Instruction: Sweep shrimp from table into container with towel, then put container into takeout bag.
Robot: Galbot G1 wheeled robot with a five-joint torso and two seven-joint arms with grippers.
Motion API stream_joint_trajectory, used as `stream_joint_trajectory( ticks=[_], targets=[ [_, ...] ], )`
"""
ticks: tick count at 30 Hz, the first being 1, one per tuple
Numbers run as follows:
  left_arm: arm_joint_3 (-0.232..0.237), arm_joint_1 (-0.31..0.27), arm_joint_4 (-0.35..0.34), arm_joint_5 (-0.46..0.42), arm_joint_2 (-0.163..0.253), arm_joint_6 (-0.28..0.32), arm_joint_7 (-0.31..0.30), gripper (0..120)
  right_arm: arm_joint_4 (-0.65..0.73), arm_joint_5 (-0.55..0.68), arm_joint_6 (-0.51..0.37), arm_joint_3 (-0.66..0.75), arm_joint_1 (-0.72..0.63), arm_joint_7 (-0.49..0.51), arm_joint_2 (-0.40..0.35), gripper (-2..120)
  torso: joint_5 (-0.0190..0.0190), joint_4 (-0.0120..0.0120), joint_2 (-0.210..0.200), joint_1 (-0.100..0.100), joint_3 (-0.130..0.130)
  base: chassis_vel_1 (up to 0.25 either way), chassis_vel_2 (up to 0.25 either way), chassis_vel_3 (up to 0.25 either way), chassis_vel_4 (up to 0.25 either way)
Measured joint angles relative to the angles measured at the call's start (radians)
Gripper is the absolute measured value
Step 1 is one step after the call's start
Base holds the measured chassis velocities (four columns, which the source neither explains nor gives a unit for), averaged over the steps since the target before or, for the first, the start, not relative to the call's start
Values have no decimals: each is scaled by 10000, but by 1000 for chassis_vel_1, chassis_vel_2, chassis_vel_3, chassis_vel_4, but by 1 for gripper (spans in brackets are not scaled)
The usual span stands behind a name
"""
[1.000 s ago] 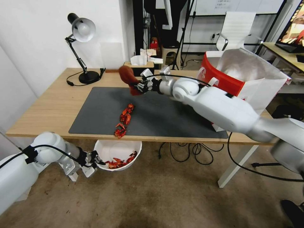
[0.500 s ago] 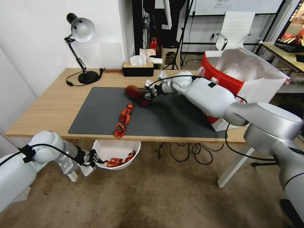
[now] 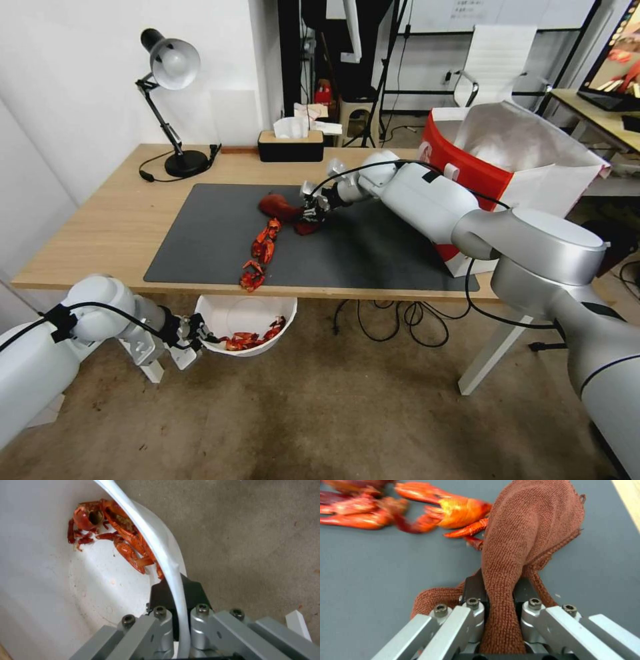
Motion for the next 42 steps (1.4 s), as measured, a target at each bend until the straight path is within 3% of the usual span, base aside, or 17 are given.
stream_joint_trajectory(
  ticks=[13,42],
  targets=[
    [18,-6,-47,131,-121,0,0,0,1763,388,-244,-826,123,-164,-520,7,2,3,0,0,3,0,0,0,0],
    [221,-366,286,166,-249,-61,-39,0,3953,953,-373,-1681,401,-420,-869,7,1,7,-8,6,8,0,0,0,0]
  ],
)
